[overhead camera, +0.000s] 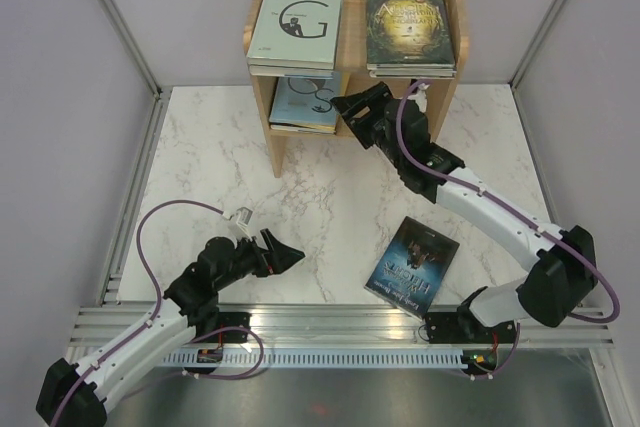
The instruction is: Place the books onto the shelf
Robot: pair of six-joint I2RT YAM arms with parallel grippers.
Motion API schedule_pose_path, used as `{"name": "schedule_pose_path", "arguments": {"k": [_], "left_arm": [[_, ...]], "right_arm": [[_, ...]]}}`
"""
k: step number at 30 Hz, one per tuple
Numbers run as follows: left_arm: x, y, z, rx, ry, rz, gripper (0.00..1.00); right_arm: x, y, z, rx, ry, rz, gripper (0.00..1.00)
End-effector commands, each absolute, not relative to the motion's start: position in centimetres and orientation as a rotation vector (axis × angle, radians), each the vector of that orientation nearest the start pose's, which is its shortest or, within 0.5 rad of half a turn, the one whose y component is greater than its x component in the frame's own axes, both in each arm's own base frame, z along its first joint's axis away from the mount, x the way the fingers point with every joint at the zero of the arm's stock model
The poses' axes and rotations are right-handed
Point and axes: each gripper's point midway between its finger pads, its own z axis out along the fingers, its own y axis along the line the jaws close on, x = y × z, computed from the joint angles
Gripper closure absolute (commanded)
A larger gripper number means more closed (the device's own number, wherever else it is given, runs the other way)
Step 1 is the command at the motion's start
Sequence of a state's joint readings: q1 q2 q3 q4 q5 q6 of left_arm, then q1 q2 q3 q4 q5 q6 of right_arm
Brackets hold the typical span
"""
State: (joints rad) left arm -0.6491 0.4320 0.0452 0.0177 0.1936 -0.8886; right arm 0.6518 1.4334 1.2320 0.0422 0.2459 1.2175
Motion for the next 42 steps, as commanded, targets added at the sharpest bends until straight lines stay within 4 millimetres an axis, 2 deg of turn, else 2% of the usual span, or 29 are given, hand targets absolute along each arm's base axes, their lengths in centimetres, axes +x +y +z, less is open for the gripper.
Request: {"name": "schedule_pose_path", "arguments": {"k": [1, 2, 4, 5, 7, 8, 10, 11, 12, 13, 14, 15, 16, 17, 18, 20, 21, 23, 24, 25, 27, 28, 31, 33, 34, 36, 38, 39, 42], "left_arm": [[15.4, -20.0, 7.0, -0.12, 2.125, -1.181, 0.0], [15.4, -20.1, 7.1, -0.119, 2.121, -1.182, 0.0], [15.4, -20.1, 7.1, -0.119, 2.123, -1.183, 0.0], [15.4, -20.1, 7.1, -0.118, 2.124, -1.18, 0.0], [15.4, -20.1, 7.2, -0.117, 2.126, -1.178, 0.0], [15.5, -20.1, 7.2, -0.116, 2.127, -1.176, 0.0], [15.4, -20.2, 7.2, -0.111, 2.139, -1.173, 0.0], [15.5, -20.2, 7.3, -0.109, 2.139, -1.174, 0.0], [15.4, -20.3, 7.4, -0.101, 2.14, -1.177, 0.0], [15.4, -20.4, 7.5, -0.091, 2.146, -1.177, 0.0], [15.6, -20.6, 7.8, -0.083, 2.135, -1.183, 0.0], [15.6, -20.7, 7.9, -0.076, 2.136, -1.183, 0.0], [15.7, -21.0, 8.5, -0.06, 2.128, -1.198, 0.0], [15.8, -21.2, 8.3, -0.048, 2.143, -1.193, 0.0], [15.7, -21.5, 8.5, -0.032, 2.147, -1.206, 0.0], [16.0, -22.1, 8.9, 0.001, 2.154, -1.213, 0.0], [16.2, -22.6, 8.3, 0.015, 2.19, -1.215, 0.0], [16.9, -23.9, 9.4, 0.058, 2.187, -1.233, 0.0], [17.0, -24.5, 8.3, 0.073, 2.24, -1.232, 0.0], [17.6, -25.8, 9.5, 0.109, 2.221, -1.254, 0.0], [17.8, -27.4, 8.3, 0.149, 2.287, -1.263, 0.0], [18.2, -28.9, 9.2, 0.19, 2.279, -1.288, 0.01], [18.1, -32.1, 9.4, 0.26, 2.29, -1.335, 0.02], [18.1, -33.3, 9.2, 0.277, 2.297, -1.337, 0.02], [18.0, -34.2, 9.2, 0.295, 2.301, -1.345, 0.02], [18.0, -35.0, 9.2, 0.302, 2.3, -1.351, 0.03], [18.0, -35.5, 8.7, 0.304, 2.308, -1.359, 0.03], [18.0, -35.7, 8.7, 0.308, 2.31, -1.364, 0.03], [17.6, -36.0, 8.3, 0.32, 2.321, -1.372, 0.03]], "right_arm": [[37.8, 25.9, 34.6, 0.695, 1.73, 1.006, 0.25], [37.2, 25.2, 34.9, 0.698, 1.726, 0.994, 0.25], [36.3, 24.3, 33.8, 0.688, 1.757, 0.953, 0.25], [35.4, 23.6, 34.5, 0.68, 1.742, 0.958, 0.25], [34.2, 23.0, 33.3, 0.648, 1.781, 0.934, 0.26], [33.1, 22.3, 34.1, 0.631, 1.765, 0.952, 0.27], [31.7, 21.9, 32.5, 0.584, 1.822, 0.933, 0.27], [30.6, 21.4, 32.8, 0.568, 1.822, 0.943, 0.28], [29.8, 21.1, 32.0, 0.554, 1.855, 0.93, 0.29], [28.8, 21.0, 30.1, 0.529, 1.905, 0.92, 0.3], [27.6, 20.3, 30.3, 0.517, 1.896, 0.935, 0.3], [26.6, 19.6, 28.9, 0.513, 1.933, 0.907, 0.3], [25.9, 18.6, 26.5, 0.523, 1.973, 0.85, 0.31], [24.3, 16.8, 25.7, 0.53, 1.984, 0.804, 0.3], [23.4, 15.5, 23.5, 0.545, 2.018, 0.739, 0.29], [21.9, 12.5, 22.5, 0.588, 1.995, 0.649, 0.29], [21.0, 11.4, 20.7, 0.591, 2.043, 0.577, 0.27], [19.7, 9.2, 17.0, 0.619, 2.127, 0.421, 0.26], [19.3, 8.7, 15.8, 0.637, 2.157, 0.381, 0.26], [19.1, 8.6, 15.1, 0.647, 2.182, 0.363, 0.26], [18.9, 8.3, 13.5, 0.681, 2.234, 0.315, 0.25], [18.7, 8.1, 12.6, 0.691, 2.259, 0.285, 0.25], [18.6, 6.8, 10.3, 0.743, 2.317, 0.187, 0.24], [18.4, 5.8, 8.2, 0.816, 2.384, 0.155, 0.24], [18.2, 5.5, 7.4, 0.792, 2.423, 0.146, 0.24], [18.3, 5.3, 5.5, 0.877, 2.487, 0.25, 0.23], [18.3, 4.2, 4.3, 0.883, 2.523, 0.271, 0.23], [18.3, 3.0, 3.9, 0.972, 2.511, 0.28, 0.23], [18.2, 2.8, 3.4, 1.007, 2.519, 0.319, 0.24]]}}
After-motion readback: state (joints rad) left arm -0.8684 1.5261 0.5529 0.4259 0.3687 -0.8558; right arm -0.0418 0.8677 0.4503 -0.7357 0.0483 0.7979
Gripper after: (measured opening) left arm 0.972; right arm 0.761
